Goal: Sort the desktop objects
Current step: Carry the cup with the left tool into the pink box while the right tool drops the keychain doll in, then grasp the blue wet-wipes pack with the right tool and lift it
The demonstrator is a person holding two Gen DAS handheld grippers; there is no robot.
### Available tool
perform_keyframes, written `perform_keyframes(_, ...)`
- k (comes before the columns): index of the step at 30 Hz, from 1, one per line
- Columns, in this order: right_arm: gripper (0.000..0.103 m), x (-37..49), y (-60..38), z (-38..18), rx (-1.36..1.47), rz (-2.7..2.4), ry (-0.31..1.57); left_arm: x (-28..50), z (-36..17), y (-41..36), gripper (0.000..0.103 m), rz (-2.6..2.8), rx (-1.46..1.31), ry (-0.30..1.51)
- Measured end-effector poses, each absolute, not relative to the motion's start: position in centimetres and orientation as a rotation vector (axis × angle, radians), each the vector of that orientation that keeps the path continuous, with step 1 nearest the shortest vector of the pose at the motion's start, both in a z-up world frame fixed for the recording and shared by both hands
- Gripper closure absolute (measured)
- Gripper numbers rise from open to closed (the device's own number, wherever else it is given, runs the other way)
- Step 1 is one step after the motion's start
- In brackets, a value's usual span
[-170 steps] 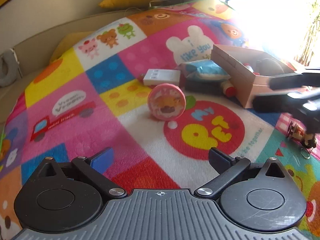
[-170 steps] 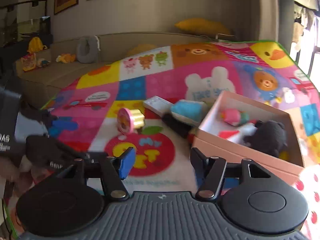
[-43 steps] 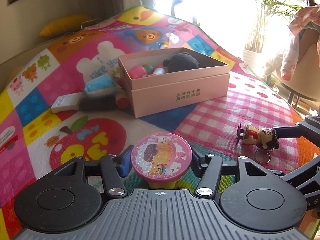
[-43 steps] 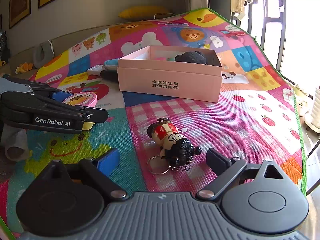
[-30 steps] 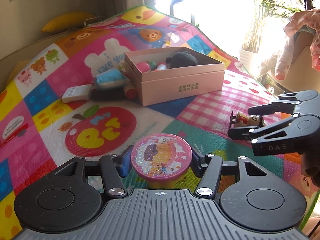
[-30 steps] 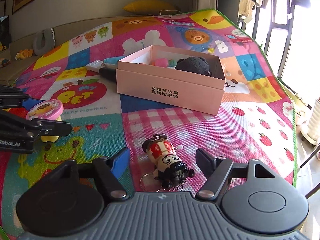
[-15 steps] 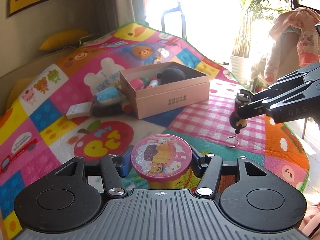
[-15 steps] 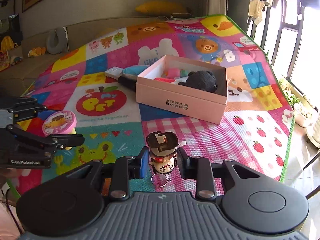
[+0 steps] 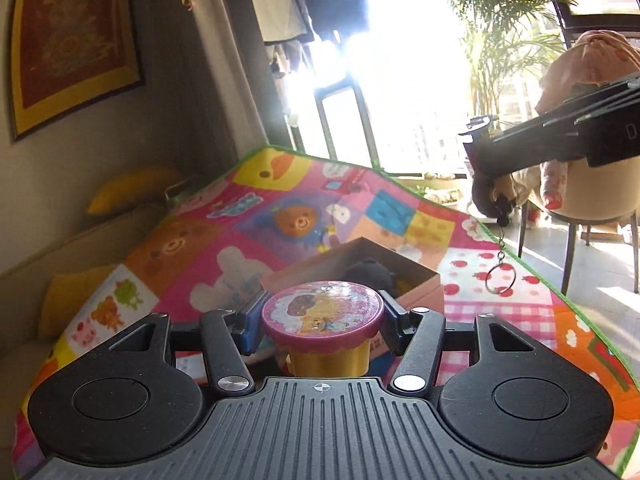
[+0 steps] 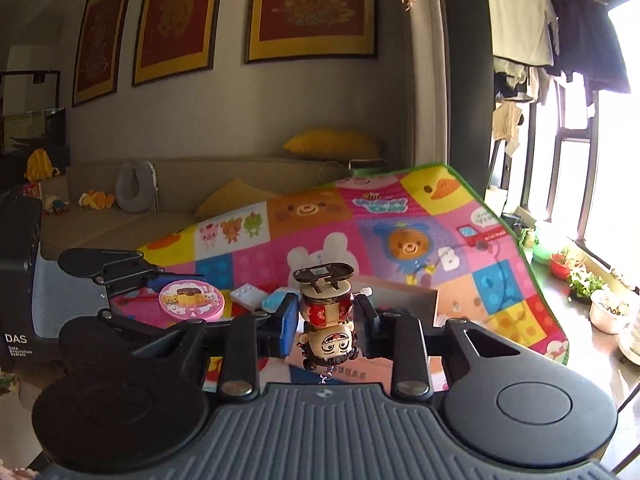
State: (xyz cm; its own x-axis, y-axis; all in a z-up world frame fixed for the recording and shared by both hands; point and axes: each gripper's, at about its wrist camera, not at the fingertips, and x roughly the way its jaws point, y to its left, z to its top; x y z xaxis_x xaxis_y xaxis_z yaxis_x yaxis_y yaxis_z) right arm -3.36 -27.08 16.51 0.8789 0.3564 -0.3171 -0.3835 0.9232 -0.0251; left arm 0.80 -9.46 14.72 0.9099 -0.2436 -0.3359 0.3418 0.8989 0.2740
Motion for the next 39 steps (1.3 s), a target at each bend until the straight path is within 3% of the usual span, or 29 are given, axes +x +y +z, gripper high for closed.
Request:
perform_keyframes(7,0.074,4.1,-28.3,18.4,-0.068,0.332,0.256,12.1,14.5,-11.5,0.040,-0.294,0.294,0.264)
perform_keyframes(10,0.074,7.9,-28.0,18.2,-0.057,0.318,0.283,15.8,13.8,-10.9,0.016,-0.285,0.239,0.276)
perform_keyframes(13,0.074,11.4,-27.9,17.4,-0.034,0.305,0.312,15.7,12.5,-8.0,0.007,-0.256,0.176,0.309)
perform_keyframes(23,0.074,21.1,-25.1,14.4,-0.010,0.282,0.396,9.4,4.0,-0.7,0.003,-0.267,0.125,0.544)
perform_keyframes(25,0.072,22.4,-24.6,13.9,-0.044,0.251,0.402,8.8,3.5,0.4,0.002,-0.266,0.104,0.558)
perform_keyframes(28,0.057,24.1,-24.4,13.2,-0.043,0.208,0.443,8.7,2.8,1.8,0.001,-0.243,0.070,0.567)
perform_keyframes(39,0.057,23.6,-18.2,10.7,-0.143,0.285,0.575,8.2,2.7,4.9,0.000,-0.140,0.000,0.575)
